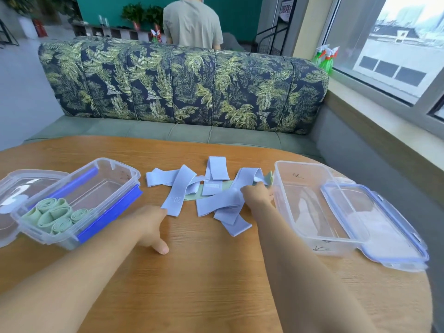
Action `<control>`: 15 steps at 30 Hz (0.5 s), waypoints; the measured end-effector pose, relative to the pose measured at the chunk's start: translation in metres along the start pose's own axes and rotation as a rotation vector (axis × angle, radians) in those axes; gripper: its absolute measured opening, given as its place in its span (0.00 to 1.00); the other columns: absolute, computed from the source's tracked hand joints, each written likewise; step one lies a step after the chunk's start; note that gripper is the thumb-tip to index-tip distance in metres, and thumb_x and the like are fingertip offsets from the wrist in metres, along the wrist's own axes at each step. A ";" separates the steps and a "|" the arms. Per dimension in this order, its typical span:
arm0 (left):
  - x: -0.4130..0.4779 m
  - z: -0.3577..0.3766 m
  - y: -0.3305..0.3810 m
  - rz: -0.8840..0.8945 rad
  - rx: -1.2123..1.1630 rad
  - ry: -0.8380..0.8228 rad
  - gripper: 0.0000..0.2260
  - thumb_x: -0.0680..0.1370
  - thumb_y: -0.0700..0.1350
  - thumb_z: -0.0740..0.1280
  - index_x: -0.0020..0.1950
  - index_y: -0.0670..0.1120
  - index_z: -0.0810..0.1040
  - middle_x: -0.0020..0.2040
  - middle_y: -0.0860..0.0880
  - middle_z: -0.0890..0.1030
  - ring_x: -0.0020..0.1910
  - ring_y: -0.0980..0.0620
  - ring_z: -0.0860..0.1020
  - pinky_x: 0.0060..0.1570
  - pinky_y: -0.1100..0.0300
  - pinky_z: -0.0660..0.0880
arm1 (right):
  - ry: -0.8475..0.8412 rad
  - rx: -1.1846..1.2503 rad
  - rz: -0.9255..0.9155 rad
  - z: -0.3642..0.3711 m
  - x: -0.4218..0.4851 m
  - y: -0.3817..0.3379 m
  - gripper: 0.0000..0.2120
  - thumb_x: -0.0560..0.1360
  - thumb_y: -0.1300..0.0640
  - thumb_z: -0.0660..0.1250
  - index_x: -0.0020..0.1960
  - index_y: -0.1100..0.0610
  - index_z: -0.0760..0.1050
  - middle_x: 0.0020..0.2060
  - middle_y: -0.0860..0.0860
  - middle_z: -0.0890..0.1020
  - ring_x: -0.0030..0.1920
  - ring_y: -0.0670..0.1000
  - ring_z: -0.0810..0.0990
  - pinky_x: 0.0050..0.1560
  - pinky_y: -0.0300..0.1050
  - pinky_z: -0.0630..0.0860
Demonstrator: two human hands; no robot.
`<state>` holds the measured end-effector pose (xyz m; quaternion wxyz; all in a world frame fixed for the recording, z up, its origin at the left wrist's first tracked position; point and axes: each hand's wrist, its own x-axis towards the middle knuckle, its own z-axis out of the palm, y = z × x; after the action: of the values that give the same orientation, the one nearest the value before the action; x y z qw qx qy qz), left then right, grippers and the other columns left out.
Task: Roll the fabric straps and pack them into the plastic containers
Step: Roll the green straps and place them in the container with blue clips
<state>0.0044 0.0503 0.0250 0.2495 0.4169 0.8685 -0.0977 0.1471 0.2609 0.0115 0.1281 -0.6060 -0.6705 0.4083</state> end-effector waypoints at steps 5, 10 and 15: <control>0.002 -0.003 0.003 -0.006 0.035 -0.019 0.43 0.65 0.58 0.78 0.74 0.48 0.63 0.71 0.49 0.68 0.66 0.48 0.71 0.62 0.52 0.73 | -0.052 0.023 0.069 0.001 0.003 -0.009 0.27 0.78 0.54 0.57 0.75 0.60 0.60 0.75 0.59 0.58 0.74 0.59 0.58 0.70 0.52 0.60; 0.001 -0.007 0.009 -0.029 0.053 -0.028 0.39 0.64 0.58 0.78 0.69 0.48 0.67 0.59 0.50 0.73 0.56 0.48 0.76 0.55 0.52 0.77 | 0.102 -0.231 0.010 0.005 0.001 -0.001 0.23 0.79 0.58 0.56 0.73 0.62 0.62 0.73 0.58 0.59 0.73 0.58 0.58 0.73 0.51 0.57; 0.001 -0.009 0.011 -0.027 0.086 -0.025 0.30 0.63 0.59 0.79 0.57 0.48 0.71 0.50 0.51 0.74 0.50 0.49 0.77 0.50 0.53 0.78 | 0.103 -0.389 -0.054 0.005 0.004 0.004 0.21 0.78 0.59 0.57 0.70 0.61 0.68 0.74 0.58 0.60 0.75 0.59 0.55 0.75 0.53 0.54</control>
<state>0.0092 0.0614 0.0324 0.2411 0.4142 0.8659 -0.1434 0.1458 0.2619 0.0040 0.0537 -0.6211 -0.7454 0.2360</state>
